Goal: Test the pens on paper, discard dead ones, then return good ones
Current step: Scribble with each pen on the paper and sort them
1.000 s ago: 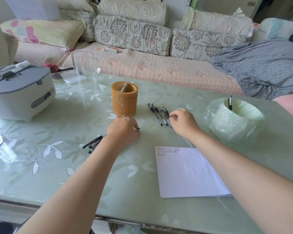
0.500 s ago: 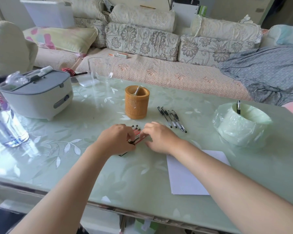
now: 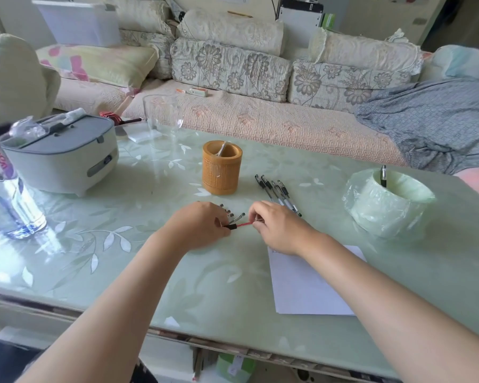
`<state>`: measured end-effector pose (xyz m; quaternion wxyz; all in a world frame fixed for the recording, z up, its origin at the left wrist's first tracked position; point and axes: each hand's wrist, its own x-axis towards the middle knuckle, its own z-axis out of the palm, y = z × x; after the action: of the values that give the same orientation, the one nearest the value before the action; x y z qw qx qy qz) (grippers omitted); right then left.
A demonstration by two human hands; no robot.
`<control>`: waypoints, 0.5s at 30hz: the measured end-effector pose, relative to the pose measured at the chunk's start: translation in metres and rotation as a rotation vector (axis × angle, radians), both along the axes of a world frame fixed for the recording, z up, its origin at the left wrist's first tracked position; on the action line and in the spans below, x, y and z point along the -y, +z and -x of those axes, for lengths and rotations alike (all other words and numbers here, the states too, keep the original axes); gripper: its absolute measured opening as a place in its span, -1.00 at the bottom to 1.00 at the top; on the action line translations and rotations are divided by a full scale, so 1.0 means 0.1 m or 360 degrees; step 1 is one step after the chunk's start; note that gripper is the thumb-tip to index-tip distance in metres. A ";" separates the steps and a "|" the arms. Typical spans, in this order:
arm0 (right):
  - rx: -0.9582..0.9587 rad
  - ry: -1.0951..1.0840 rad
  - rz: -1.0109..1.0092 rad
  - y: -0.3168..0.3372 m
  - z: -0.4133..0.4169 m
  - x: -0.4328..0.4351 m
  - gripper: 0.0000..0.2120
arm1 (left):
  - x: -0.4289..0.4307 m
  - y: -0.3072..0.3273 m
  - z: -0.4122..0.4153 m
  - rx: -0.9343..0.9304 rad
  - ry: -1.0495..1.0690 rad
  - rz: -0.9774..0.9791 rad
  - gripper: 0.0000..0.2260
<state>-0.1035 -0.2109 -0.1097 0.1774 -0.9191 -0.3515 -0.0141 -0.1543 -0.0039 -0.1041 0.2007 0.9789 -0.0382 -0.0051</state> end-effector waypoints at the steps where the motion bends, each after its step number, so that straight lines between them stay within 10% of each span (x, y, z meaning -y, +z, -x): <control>1: 0.0020 -0.0016 -0.0007 0.01 0.03 0.06 -0.88 | 0.05 0.02 0.00 0.0021 -0.0018 0.0027 -0.88; 15: 0.0071 -0.0261 0.0010 -0.07 0.18 0.87 -0.80 | 0.83 -0.02 -0.10 0.0166 -0.0288 0.0357 -0.93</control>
<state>-0.1216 -0.2980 -0.1169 0.1647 -0.9449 -0.2790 -0.0478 -0.1444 -0.0868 -0.1063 0.3054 0.9418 -0.1370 0.0321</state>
